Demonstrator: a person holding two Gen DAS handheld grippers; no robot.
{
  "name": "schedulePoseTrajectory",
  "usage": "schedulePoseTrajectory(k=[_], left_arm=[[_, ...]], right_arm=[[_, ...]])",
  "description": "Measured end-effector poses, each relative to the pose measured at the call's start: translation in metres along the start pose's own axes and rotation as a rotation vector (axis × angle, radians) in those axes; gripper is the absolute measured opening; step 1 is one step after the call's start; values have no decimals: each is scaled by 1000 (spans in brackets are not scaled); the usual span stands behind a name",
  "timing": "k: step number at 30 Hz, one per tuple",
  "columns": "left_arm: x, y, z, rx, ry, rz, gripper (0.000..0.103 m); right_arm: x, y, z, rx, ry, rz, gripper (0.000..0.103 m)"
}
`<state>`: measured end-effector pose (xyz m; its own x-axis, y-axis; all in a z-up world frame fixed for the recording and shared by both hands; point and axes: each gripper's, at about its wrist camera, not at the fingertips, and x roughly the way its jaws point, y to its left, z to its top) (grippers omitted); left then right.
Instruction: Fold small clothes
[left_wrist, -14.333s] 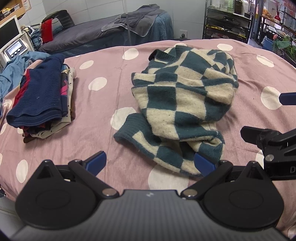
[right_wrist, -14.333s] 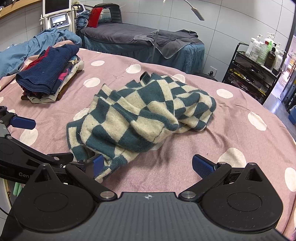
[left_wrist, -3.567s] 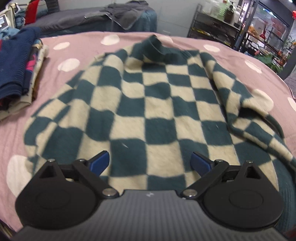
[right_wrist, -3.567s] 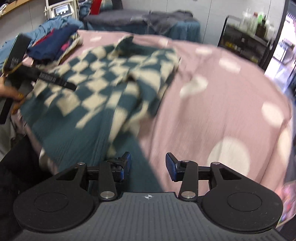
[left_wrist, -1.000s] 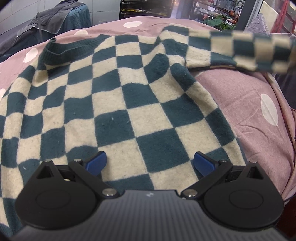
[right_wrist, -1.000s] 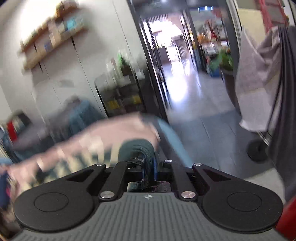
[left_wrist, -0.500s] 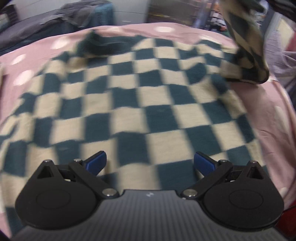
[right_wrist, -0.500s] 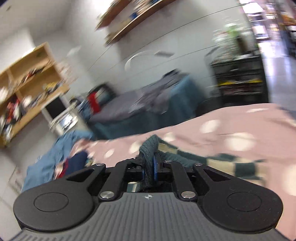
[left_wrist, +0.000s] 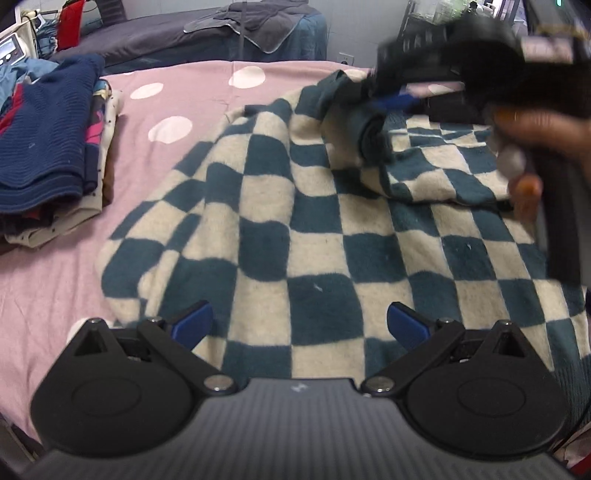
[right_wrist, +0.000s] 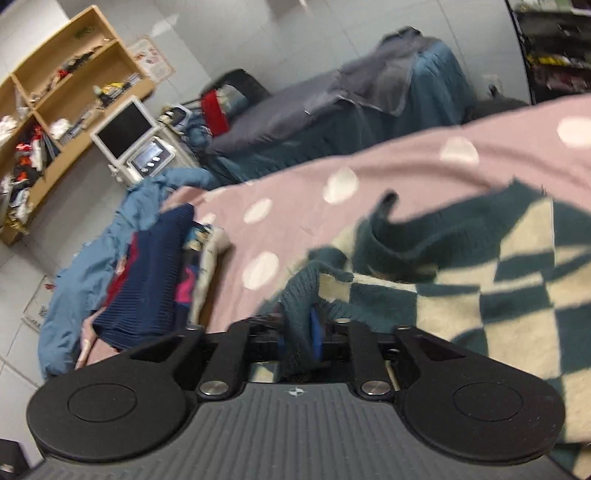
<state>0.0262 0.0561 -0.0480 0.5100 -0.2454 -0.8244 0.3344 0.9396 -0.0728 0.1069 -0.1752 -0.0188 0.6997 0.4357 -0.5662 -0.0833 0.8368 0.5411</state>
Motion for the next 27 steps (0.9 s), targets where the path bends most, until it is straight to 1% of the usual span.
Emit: schedulePoseTrajectory(k=[1, 2, 4, 5, 7, 8, 9, 10, 12, 14, 16, 17, 18, 20, 21, 23, 25, 26, 27], left_arm=[[2, 0, 2, 5, -6, 1, 103], [4, 0, 4, 10, -13, 4, 103], [8, -2, 8, 19, -19, 6, 103], [11, -3, 12, 21, -24, 7, 103], [16, -3, 22, 13, -47, 10, 103], [20, -2, 29, 5, -56, 11, 103], [23, -2, 36, -5, -67, 13, 103], [26, -2, 43, -20, -83, 15, 103], [32, -3, 56, -33, -116, 13, 103], [42, -9, 68, -3, -137, 1, 102], [57, -16, 77, 37, -147, 22, 98], [66, -19, 80, 55, -141, 40, 91], [75, -21, 83, 56, -126, 58, 81], [91, -19, 88, 38, -97, 56, 77], [98, -19, 89, 38, -93, 60, 76], [111, -18, 89, 47, -89, 89, 75], [120, -17, 90, 39, -81, 75, 71], [120, -16, 90, 38, -87, 71, 69], [121, -17, 91, 40, -92, 70, 64]], right_arm=[[-5, -3, -3, 7, 9, -16, 72], [-12, -5, -5, 5, 1, -28, 88], [-36, -6, -9, -56, -34, -46, 89], [-51, -6, -13, -107, -58, -72, 89], [-78, -8, -20, -215, -90, -163, 89], [-92, -11, -23, -259, -99, -220, 91], [-106, -16, -29, -287, -106, -270, 95], [-118, -23, -34, -299, -111, -311, 95], [-141, -40, -45, -293, -120, -372, 95], [-157, -60, -53, -267, -105, -432, 92], [-165, -80, -59, -216, -90, -464, 83], [-163, -86, -60, -188, -80, -462, 72], [-162, -92, -60, -164, -74, -450, 67], [-158, -99, -63, -130, -77, -433, 67], [-154, -101, -64, -117, -75, -437, 67], [-145, -105, -64, -90, -76, -442, 65], [-138, -108, -63, -49, -86, -415, 64], [-134, -107, -63, -40, -96, -399, 62], [-130, -107, -63, -38, -102, -391, 58]])
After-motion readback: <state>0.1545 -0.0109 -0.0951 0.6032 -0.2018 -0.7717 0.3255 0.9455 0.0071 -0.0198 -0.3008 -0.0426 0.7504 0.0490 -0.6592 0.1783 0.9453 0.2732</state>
